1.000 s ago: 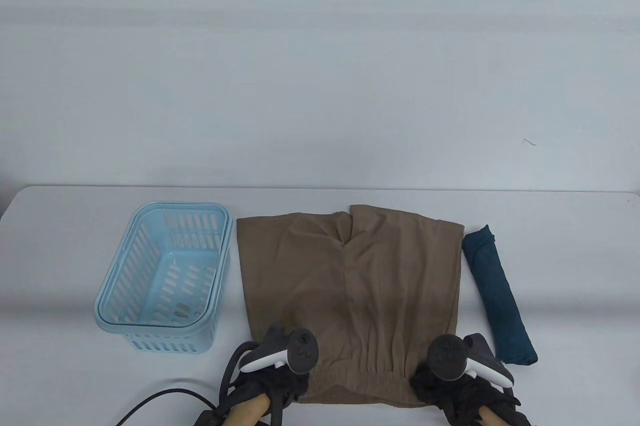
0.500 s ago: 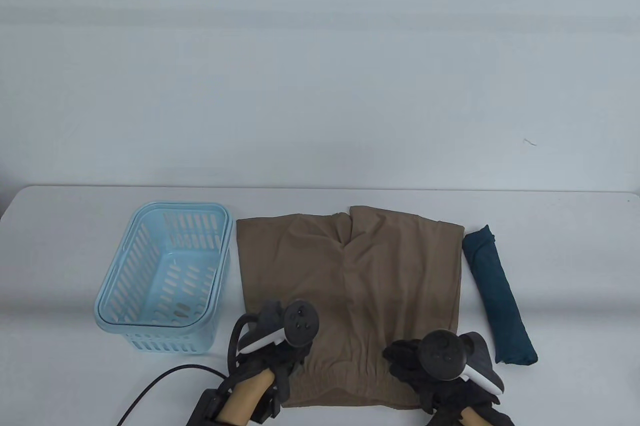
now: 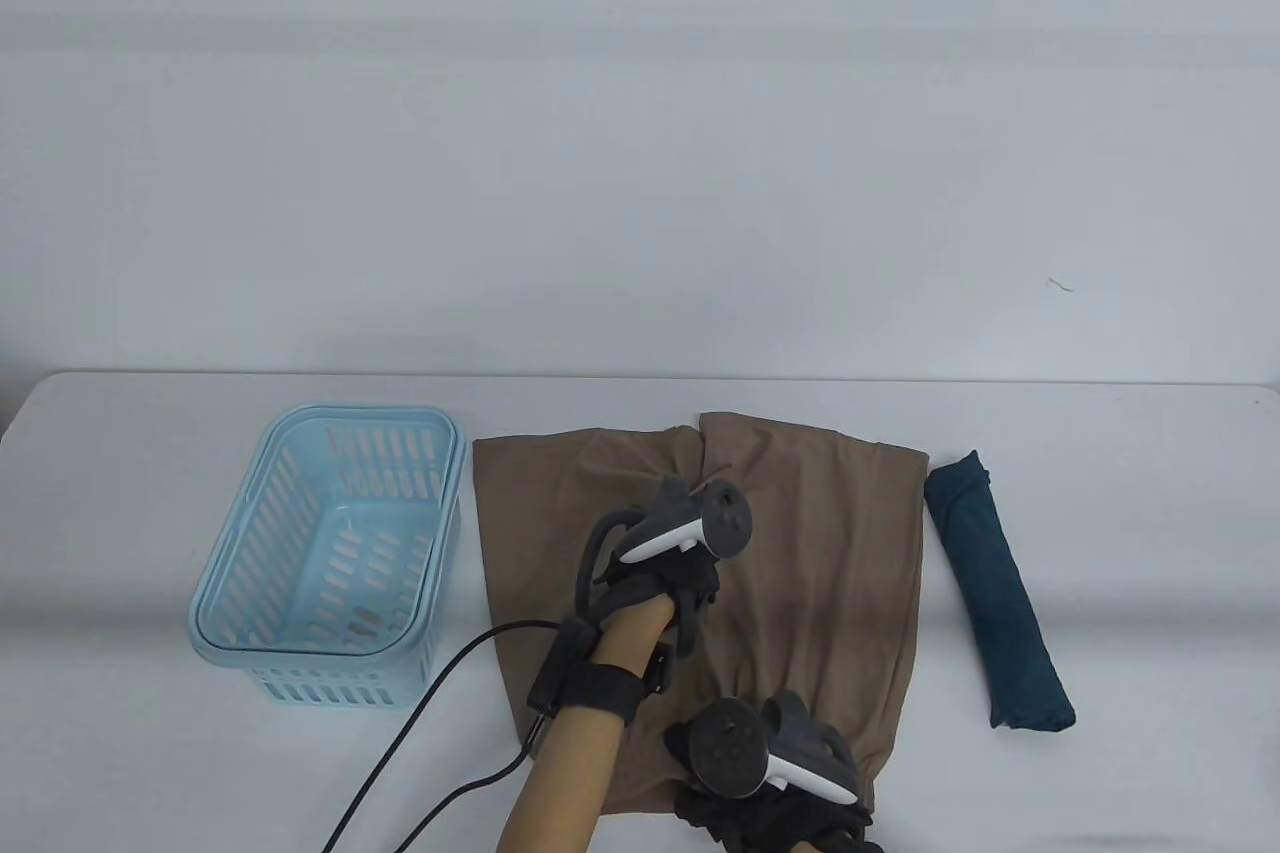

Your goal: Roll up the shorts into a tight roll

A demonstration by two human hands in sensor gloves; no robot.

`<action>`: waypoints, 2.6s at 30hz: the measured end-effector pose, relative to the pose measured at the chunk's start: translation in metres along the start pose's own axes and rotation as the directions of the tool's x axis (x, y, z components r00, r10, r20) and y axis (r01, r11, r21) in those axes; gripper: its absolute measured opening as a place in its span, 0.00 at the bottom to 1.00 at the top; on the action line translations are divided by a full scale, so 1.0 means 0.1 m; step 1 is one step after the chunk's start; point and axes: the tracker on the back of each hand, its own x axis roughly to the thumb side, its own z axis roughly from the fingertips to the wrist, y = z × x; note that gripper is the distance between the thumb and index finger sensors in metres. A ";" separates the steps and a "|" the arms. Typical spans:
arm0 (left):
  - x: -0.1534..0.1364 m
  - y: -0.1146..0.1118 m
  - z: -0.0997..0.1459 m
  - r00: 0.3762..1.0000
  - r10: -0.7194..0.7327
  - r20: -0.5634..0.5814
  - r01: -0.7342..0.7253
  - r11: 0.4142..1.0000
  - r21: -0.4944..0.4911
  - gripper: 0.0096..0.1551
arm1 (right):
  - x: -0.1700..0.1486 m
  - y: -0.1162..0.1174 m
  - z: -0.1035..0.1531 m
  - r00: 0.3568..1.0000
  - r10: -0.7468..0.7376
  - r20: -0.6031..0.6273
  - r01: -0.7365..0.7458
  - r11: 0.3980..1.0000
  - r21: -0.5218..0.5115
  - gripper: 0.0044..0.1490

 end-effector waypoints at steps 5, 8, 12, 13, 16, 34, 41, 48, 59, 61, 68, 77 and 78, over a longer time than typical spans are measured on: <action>-0.04 -0.23 -0.29 0.999 0.016 -0.041 -0.020 0.995 -0.100 0.32 | -0.04 0.06 -0.03 1.000 0.017 -0.006 -0.017 1.000 0.024 0.40; -0.05 -0.36 -0.39 0.999 0.017 -0.045 -0.023 0.990 -0.140 0.31 | -0.04 0.08 -0.04 1.000 0.022 -0.010 -0.021 0.999 0.024 0.38; -0.05 -0.42 -0.43 0.999 0.021 -0.038 -0.026 0.988 -0.152 0.31 | -0.04 0.10 -0.04 0.999 0.044 -0.010 -0.044 0.999 0.020 0.37; -0.06 -0.42 -0.43 0.999 0.018 -0.041 -0.025 0.987 -0.157 0.31 | -0.04 0.11 -0.04 0.999 0.043 -0.011 -0.043 0.999 0.021 0.36; -0.07 -0.43 -0.42 0.999 0.004 -0.048 -0.012 0.986 -0.166 0.31 | -0.04 0.11 -0.03 0.999 0.034 -0.012 -0.034 0.999 0.024 0.36; 0.05 -0.53 -0.42 0.965 -0.201 -0.168 0.175 0.972 -0.157 0.35 | -0.20 0.00 0.03 0.992 0.006 -0.122 -0.002 1.000 0.030 0.31; 0.10 -0.57 -0.41 0.941 -0.275 -0.197 0.247 0.957 -0.154 0.35 | -0.20 -0.01 0.09 0.978 0.083 -0.193 -0.073 0.996 0.058 0.33; 0.12 -0.56 -0.40 0.911 -0.361 -0.201 0.338 0.930 -0.142 0.35 | -0.25 -0.06 0.12 0.945 0.162 -0.284 -0.140 0.986 0.095 0.33; 0.06 -0.56 -0.39 0.927 -0.328 -0.183 0.311 0.943 -0.116 0.33 | -0.56 -0.18 0.13 0.887 0.163 -0.432 -0.130 0.986 0.106 0.32; 0.06 -0.57 -0.39 0.927 -0.328 -0.180 0.315 0.944 -0.097 0.31 | -0.62 -0.20 0.13 0.874 0.166 -0.456 -0.132 0.986 0.107 0.32; 0.07 -0.57 -0.40 0.923 -0.339 -0.184 0.327 0.940 -0.093 0.30 | -0.76 -0.26 0.12 0.829 0.198 -0.523 -0.160 0.980 0.116 0.32; 0.07 -0.59 -0.37 0.916 -0.359 -0.177 0.351 0.933 -0.076 0.29 | -0.93 -0.30 0.08 0.765 0.248 -0.595 -0.203 0.969 0.142 0.33; 0.07 -0.59 -0.36 0.919 -0.353 -0.177 0.345 0.935 -0.077 0.29 | -0.94 -0.31 0.07 0.760 0.252 -0.599 -0.206 0.968 0.145 0.33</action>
